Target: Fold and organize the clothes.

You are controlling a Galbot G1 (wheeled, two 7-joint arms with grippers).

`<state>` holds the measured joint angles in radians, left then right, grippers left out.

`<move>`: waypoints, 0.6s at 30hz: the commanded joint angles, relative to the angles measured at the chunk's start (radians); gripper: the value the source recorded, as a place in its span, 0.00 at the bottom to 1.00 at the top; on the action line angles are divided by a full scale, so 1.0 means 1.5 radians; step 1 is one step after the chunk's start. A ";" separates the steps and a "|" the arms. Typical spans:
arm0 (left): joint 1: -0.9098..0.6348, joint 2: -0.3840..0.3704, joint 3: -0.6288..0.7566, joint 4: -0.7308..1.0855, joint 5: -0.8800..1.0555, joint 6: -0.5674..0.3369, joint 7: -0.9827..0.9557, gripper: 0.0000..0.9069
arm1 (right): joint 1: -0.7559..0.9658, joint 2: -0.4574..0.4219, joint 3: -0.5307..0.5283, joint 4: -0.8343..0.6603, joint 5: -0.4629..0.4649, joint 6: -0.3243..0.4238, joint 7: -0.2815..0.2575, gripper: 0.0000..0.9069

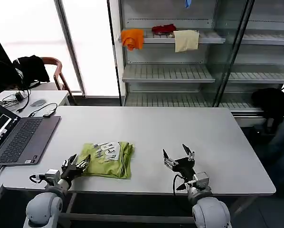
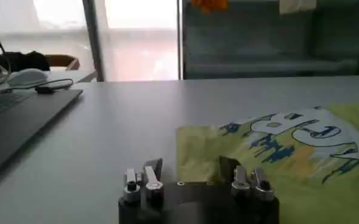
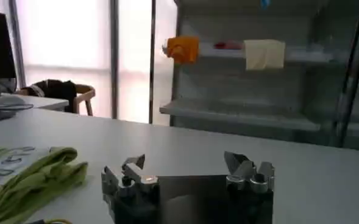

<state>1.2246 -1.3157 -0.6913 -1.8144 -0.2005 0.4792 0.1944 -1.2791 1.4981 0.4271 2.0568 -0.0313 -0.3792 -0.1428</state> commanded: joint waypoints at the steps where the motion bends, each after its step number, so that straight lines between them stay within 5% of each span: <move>1: 0.003 -0.004 0.004 -0.005 -0.007 0.015 0.014 0.32 | -0.002 0.001 0.001 0.003 0.001 0.000 0.001 1.00; 4: 0.002 -0.005 0.005 -0.008 -0.017 0.024 0.016 0.11 | -0.003 0.002 0.001 0.005 0.001 0.000 0.001 1.00; 18: 0.000 -0.005 -0.003 -0.007 -0.059 0.027 0.013 0.01 | -0.007 0.003 0.004 0.013 0.001 -0.001 0.004 1.00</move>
<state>1.2242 -1.3253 -0.6868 -1.8257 -0.2623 0.5260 0.2096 -1.2905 1.5024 0.4331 2.0750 -0.0309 -0.3787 -0.1380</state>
